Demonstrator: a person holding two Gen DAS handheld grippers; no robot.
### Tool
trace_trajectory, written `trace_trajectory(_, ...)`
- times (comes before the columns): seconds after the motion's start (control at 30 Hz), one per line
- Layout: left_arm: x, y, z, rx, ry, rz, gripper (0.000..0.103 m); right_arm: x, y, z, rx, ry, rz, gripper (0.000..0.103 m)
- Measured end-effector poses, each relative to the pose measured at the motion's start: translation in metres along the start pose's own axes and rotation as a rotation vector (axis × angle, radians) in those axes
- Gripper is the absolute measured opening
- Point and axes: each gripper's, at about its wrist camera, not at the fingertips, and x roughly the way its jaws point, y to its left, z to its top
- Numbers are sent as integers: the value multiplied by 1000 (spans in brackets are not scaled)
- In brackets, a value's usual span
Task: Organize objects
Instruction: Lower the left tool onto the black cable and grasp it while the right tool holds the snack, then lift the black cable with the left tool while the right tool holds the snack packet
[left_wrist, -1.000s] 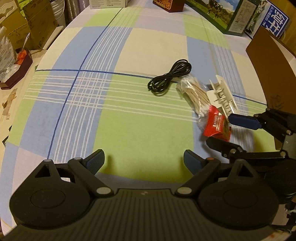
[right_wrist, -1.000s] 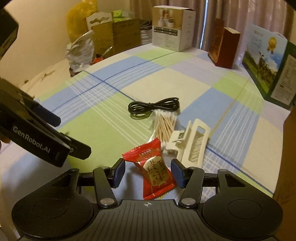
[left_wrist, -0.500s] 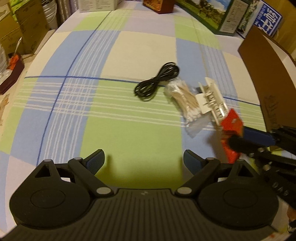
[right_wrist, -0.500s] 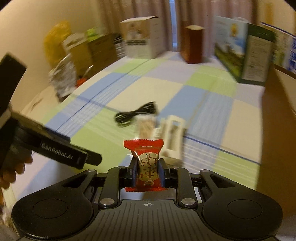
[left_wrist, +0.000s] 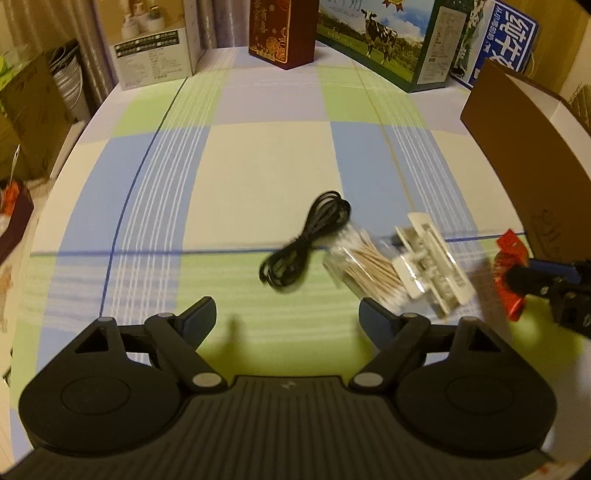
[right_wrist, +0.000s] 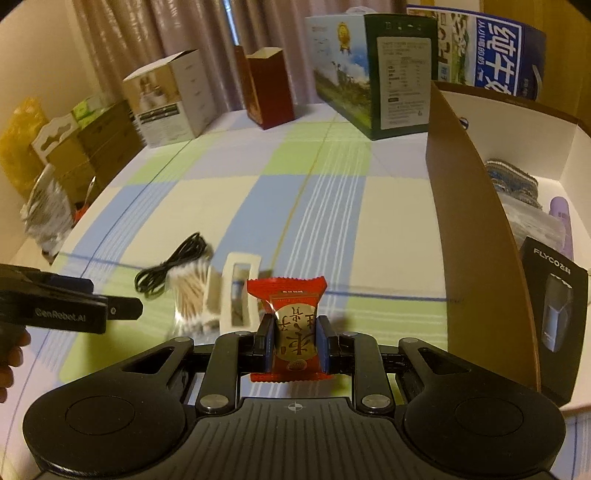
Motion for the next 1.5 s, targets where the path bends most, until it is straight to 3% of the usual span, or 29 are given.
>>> trace_trajectory(0.43,47,-3,30,164,1,-15,51,14,-8,5,21,30,-23,20)
trace_trajectory(0.53,53,-6,35,184,3,-15,48,15,-10,5,26,36,-27,20)
trace_trajectory(0.83,57,-11,37,189,6,-39,22,14,-12,2,21,51,-47,20)
trace_trajectory(1.13,43,-8,22,146,54,-45,16,4,-13,-9,-4,69,-62,20)
trace_trajectory(1.5,-7,-14,-43,21,128,-99,14,-31,-14,-48,-76,171,-49,20)
